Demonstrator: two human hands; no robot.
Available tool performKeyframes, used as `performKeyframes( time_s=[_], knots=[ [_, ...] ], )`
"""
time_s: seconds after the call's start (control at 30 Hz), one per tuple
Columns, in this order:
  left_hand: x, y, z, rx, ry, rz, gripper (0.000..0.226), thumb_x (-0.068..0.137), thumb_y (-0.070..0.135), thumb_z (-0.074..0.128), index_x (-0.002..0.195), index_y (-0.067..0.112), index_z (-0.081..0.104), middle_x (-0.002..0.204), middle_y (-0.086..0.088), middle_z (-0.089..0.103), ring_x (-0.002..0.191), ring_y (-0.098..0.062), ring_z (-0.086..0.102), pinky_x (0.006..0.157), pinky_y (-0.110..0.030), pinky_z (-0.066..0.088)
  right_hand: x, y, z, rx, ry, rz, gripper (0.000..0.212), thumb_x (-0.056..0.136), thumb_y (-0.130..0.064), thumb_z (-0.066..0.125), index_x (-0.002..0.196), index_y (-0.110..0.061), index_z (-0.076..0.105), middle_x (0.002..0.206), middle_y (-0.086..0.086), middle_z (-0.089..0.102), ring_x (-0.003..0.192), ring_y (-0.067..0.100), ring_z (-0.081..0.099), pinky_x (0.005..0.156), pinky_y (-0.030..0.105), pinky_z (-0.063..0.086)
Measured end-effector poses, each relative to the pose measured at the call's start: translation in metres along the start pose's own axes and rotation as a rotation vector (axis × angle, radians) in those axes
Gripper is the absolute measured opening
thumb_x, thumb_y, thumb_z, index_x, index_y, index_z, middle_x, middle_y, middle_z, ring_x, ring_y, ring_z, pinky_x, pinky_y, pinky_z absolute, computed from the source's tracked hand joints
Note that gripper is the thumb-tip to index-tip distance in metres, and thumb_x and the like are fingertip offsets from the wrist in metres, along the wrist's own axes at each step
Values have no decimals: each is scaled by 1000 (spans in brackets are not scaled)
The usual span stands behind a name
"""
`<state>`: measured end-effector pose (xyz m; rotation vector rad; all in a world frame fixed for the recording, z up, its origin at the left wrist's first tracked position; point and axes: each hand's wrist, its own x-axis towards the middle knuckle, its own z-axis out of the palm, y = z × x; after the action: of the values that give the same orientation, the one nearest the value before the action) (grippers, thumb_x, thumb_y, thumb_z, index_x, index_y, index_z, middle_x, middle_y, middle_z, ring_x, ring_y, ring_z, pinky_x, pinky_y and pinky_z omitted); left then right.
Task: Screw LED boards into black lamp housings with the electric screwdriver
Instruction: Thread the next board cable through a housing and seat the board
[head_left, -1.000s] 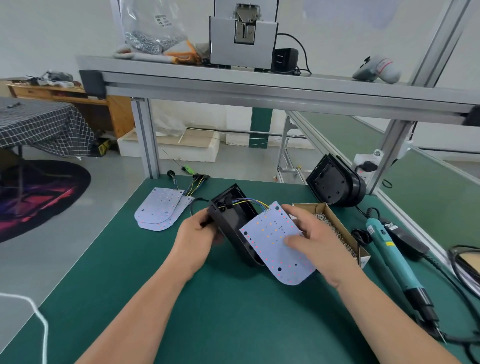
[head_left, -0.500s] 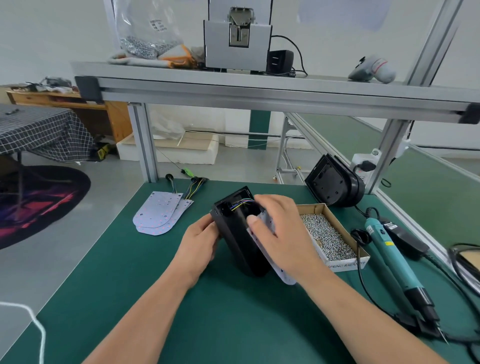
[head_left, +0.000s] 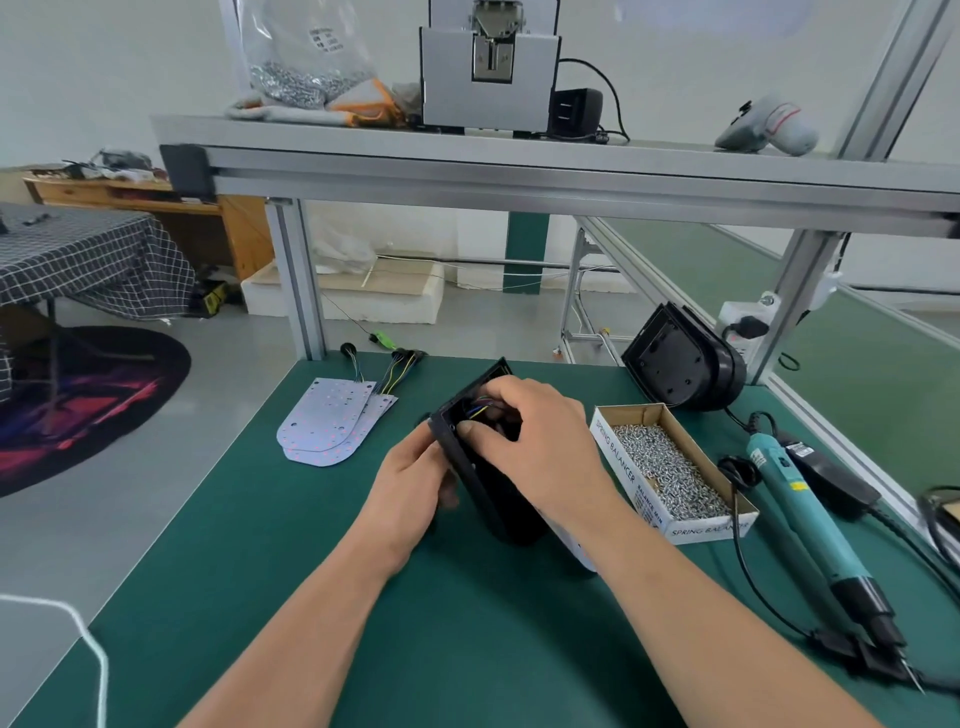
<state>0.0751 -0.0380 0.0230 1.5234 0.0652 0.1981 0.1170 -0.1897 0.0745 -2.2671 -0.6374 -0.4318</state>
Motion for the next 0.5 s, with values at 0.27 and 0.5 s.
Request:
performKeyframes(
  time_s=[0.27,0.5],
  knots=[
    [2,-2,1,-74,-26,65,33,91,21,50,105,28,80,86,0,74,75,-13,61,66,-25,53,-2,1,-2,154,14,-41,18,88,-37,77,105,-33,73,84,-23,72,92,3,64,89,31,50],
    [8,-7,-5,-189,-105,56,47,95,19,46,137,23,67,123,-14,76,105,-31,73,84,-50,63,-3,0,1,370,-56,65,18,92,-24,68,106,-35,69,91,-10,76,86,15,71,85,45,59]
  ],
)
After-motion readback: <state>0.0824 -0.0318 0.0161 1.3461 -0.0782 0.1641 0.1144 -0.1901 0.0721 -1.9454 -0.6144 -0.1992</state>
